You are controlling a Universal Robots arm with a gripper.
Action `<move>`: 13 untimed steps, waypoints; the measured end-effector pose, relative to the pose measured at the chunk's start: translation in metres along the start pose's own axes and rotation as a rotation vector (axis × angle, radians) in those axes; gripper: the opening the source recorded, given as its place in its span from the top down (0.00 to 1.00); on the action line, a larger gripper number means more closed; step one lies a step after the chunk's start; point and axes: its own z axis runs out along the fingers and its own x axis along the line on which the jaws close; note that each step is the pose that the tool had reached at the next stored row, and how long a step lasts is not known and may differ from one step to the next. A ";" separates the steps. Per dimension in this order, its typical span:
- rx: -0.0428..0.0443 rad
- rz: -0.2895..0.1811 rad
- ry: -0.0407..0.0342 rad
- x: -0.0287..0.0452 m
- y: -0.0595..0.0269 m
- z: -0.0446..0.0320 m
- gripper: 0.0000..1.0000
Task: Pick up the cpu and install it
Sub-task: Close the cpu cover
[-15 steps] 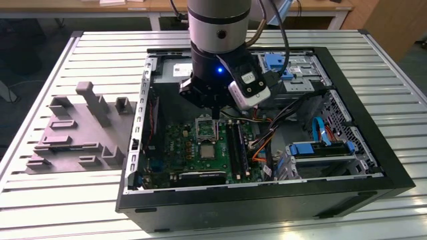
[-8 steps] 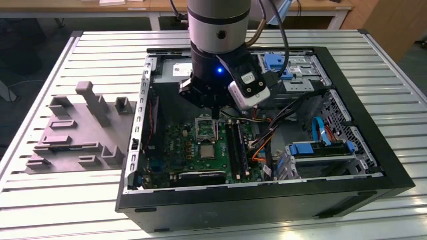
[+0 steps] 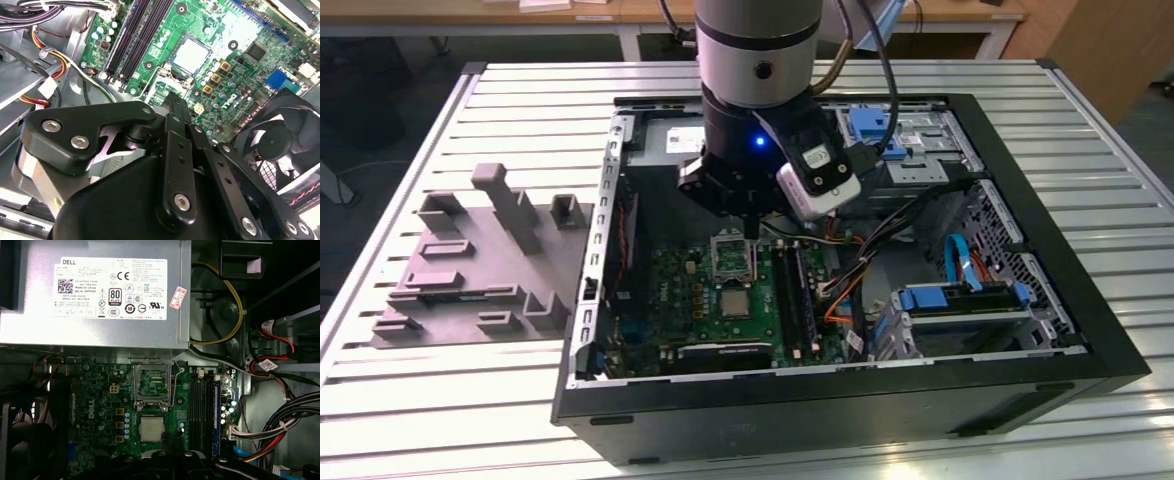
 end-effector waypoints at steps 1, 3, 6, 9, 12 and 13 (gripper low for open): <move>0.0000 0.000 0.0000 0.0000 0.0000 0.0000 0.83; 0.0000 0.000 0.0000 0.0000 0.0000 0.0001 0.77; 0.0000 0.000 0.0000 0.0000 0.0000 0.0002 0.64; -0.0001 0.000 0.0000 0.0000 0.0000 0.0003 0.64; 0.0000 0.000 0.0000 0.0000 0.0000 0.0003 0.64; 0.0000 0.000 0.0000 0.0000 0.0000 0.0013 0.66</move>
